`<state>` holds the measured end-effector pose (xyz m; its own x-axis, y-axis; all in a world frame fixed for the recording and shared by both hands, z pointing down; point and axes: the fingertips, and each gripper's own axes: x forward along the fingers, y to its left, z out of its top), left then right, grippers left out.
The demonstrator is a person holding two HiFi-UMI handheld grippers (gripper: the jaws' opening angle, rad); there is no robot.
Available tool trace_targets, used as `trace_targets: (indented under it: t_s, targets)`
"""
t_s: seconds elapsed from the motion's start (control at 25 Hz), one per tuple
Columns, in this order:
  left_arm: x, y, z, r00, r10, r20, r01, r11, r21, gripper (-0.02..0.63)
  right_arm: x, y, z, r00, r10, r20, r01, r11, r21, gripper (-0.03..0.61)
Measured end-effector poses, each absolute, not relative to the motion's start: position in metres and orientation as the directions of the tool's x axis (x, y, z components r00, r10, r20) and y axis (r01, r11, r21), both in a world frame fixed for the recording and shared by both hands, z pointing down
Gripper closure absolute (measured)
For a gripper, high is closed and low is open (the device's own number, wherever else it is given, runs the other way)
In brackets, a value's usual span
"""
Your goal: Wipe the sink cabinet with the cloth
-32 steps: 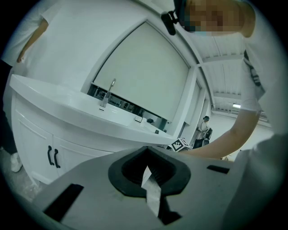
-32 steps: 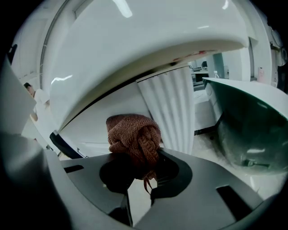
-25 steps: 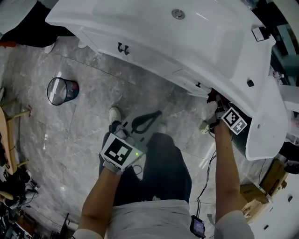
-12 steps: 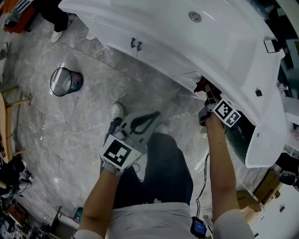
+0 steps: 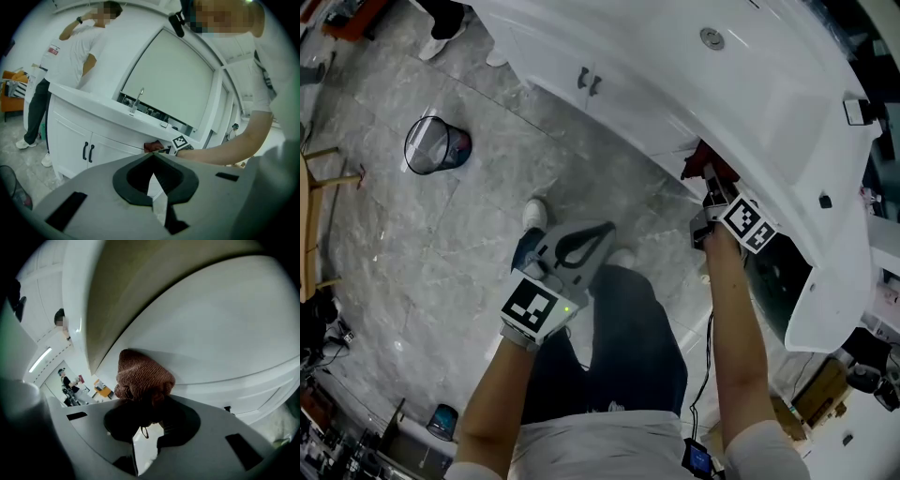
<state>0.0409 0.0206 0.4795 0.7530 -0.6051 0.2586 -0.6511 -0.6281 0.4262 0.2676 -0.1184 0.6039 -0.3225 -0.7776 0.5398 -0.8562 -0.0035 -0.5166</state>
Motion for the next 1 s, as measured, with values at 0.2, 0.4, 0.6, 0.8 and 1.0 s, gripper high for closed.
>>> trace_targets:
  t_s: [0.2, 0.4, 0.6, 0.8, 1.0]
  targets:
    - [0.039, 0.031, 0.484, 0.709, -0.643, 0.291, -0.699, -0.584, 0.412, 0.604, 0.267, -0.093, 0.606, -0.353, -0.761, 0.544, -0.835, -0.007, -0.551, 0.491]
    - [0.039, 0.049, 0.492, 0.696, -0.643, 0.319, -0.713, -0.566, 0.414, 0.604, 0.275, -0.056, 0.625, -0.340, -0.725, 0.599, -0.844, -0.046, -0.535, 0.491]
    - [0.029, 0.055, 0.498, 0.715, -0.626, 0.310, -0.693, -0.577, 0.433, 0.604, 0.277, -0.045, 0.630, -0.292, -0.723, 0.627, -0.860, -0.088, -0.502, 0.491]
    - [0.016, 0.055, 0.499, 0.743, -0.607, 0.283, -0.662, -0.602, 0.446, 0.604, 0.273, -0.052, 0.627, -0.233, -0.731, 0.641, -0.878, -0.126, -0.462, 0.491]
    - [0.019, 0.050, 0.511, 0.755, -0.588, 0.290, -0.650, -0.609, 0.454, 0.604, 0.280, -0.068, 0.635, -0.198, -0.741, 0.641, -0.872, -0.166, -0.460, 0.491]
